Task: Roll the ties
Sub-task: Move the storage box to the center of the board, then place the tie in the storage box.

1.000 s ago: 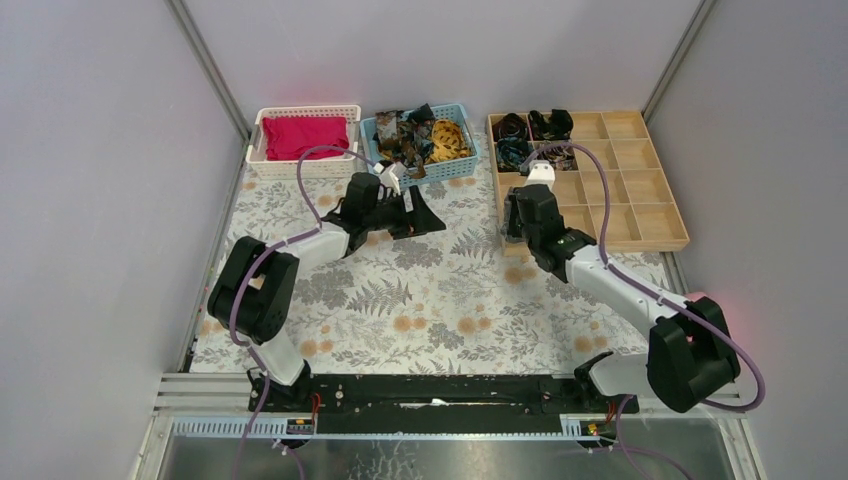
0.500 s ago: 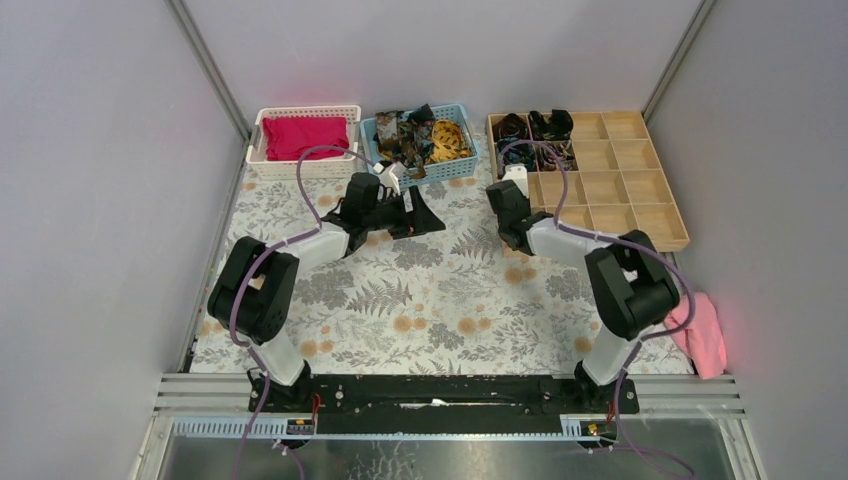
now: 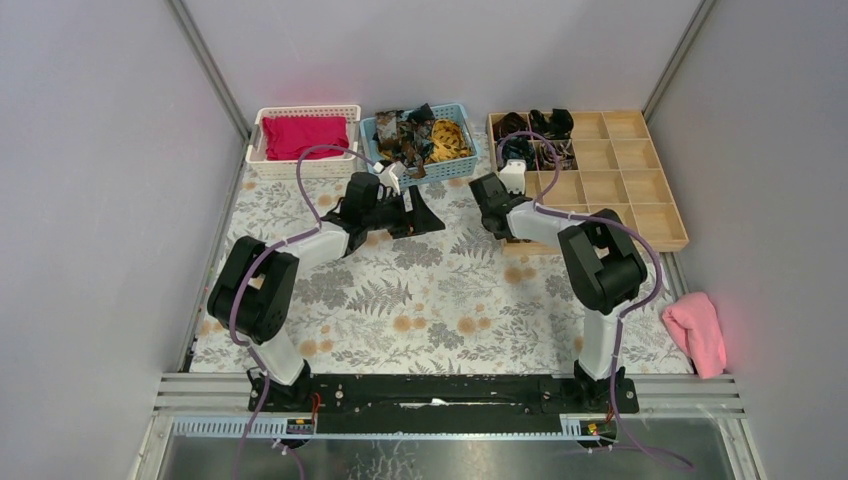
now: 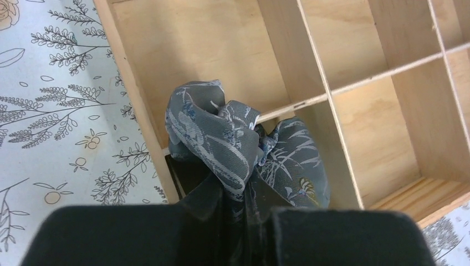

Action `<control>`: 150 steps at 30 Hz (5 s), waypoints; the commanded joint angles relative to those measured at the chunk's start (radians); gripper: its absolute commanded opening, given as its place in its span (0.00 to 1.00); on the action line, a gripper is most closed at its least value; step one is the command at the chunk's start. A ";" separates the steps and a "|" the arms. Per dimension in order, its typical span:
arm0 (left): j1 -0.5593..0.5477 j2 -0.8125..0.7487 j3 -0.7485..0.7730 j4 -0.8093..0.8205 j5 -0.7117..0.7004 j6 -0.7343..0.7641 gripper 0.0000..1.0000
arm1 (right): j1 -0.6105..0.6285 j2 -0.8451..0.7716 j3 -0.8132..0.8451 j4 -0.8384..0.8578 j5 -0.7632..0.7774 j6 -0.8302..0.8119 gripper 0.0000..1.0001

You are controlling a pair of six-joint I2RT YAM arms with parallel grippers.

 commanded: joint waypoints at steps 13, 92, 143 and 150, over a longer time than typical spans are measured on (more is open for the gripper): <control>0.000 0.012 0.002 0.082 0.038 0.001 0.83 | 0.220 0.265 0.030 -0.500 0.127 0.521 0.00; -0.086 -0.216 -0.110 -0.042 -0.063 0.102 0.84 | 1.043 -0.631 -0.393 -0.868 0.063 1.311 0.84; -0.087 -0.238 -0.115 -0.085 -0.090 0.101 0.85 | 0.585 -0.282 -0.545 -0.452 -0.284 0.908 0.00; -0.089 -0.255 -0.133 -0.083 -0.080 0.091 0.85 | 0.624 -0.096 -0.501 -0.477 -0.313 0.898 0.00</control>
